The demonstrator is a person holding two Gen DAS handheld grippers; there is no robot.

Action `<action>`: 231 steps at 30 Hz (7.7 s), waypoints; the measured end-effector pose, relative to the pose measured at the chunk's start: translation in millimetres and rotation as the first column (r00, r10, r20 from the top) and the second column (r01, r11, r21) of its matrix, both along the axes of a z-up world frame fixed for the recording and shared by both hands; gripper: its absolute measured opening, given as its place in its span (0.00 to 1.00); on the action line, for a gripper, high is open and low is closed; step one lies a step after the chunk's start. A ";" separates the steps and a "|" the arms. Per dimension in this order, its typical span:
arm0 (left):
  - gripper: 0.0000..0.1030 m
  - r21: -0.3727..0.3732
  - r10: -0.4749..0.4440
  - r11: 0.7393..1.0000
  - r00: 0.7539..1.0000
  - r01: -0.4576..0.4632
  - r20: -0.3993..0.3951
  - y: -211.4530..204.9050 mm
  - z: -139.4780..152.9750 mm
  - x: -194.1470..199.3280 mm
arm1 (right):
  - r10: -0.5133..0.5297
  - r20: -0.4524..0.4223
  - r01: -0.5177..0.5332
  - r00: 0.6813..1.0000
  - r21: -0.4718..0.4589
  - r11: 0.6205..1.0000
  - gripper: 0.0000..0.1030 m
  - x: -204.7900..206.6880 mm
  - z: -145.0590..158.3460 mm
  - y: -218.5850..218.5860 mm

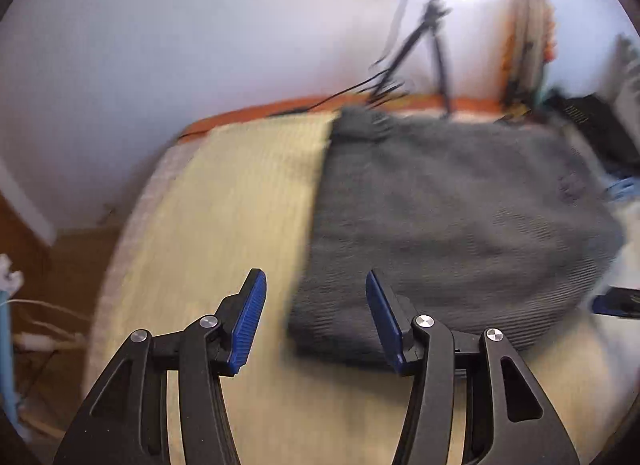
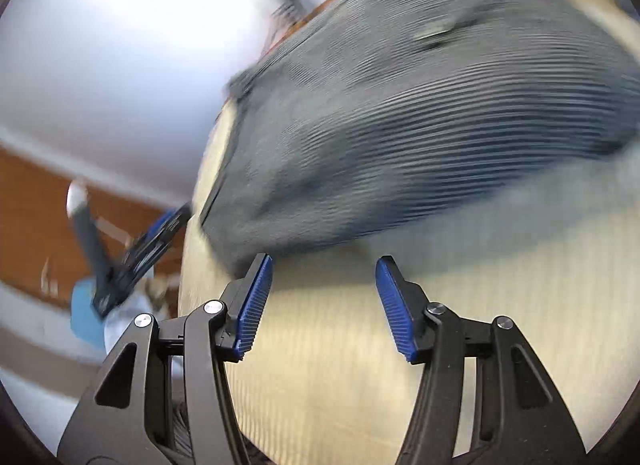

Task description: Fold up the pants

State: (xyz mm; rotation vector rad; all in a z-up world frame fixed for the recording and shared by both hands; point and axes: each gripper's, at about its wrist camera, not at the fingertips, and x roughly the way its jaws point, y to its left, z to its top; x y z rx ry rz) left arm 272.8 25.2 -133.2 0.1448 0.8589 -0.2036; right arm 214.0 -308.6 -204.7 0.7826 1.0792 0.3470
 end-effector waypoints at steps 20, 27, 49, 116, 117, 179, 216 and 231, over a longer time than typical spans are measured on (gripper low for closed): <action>0.51 0.087 -0.240 0.965 0.965 0.249 -0.102 -100.2 -45.7 -1.7 | -0.329 -0.050 0.332 0.943 0.109 0.937 0.60 24.8 -17.2 -101.6; 0.51 -0.022 -0.193 0.981 0.981 0.193 -0.005 -110.0 -6.1 2.5 | -0.384 -0.013 0.381 0.923 0.144 0.913 0.61 6.0 -15.6 -104.1; 0.48 0.057 -0.186 0.981 0.982 0.184 0.032 -167.3 -45.0 10.7 | -0.342 0.076 0.346 0.937 -0.035 0.938 0.25 34.0 -4.5 -101.7; 0.49 -0.329 0.402 0.872 0.914 -0.363 0.059 137.7 53.0 6.9 | 0.474 0.262 -0.180 0.841 -0.691 0.700 0.15 96.8 86.1 245.3; 0.49 -0.333 0.411 0.868 0.910 -0.370 0.060 141.4 53.1 6.6 | 0.492 0.246 -0.197 0.835 -0.700 0.686 0.15 98.6 79.8 253.8; 0.65 -0.154 0.224 0.955 0.957 -0.253 -0.183 41.5 -38.2 44.6 | 0.554 0.139 -0.276 0.821 -0.751 0.599 0.62 250.8 20.2 195.9; 0.73 -0.633 0.173 0.551 0.816 -0.544 -0.551 87.9 -65.5 -2.2 | 0.321 0.126 -0.295 0.939 -0.186 0.937 0.79 151.0 33.0 54.0; 0.79 -0.664 0.197 0.519 0.832 -0.538 -0.519 68.5 -62.5 16.0 | 0.268 0.091 -0.265 0.959 -0.045 0.963 0.79 180.0 14.2 47.2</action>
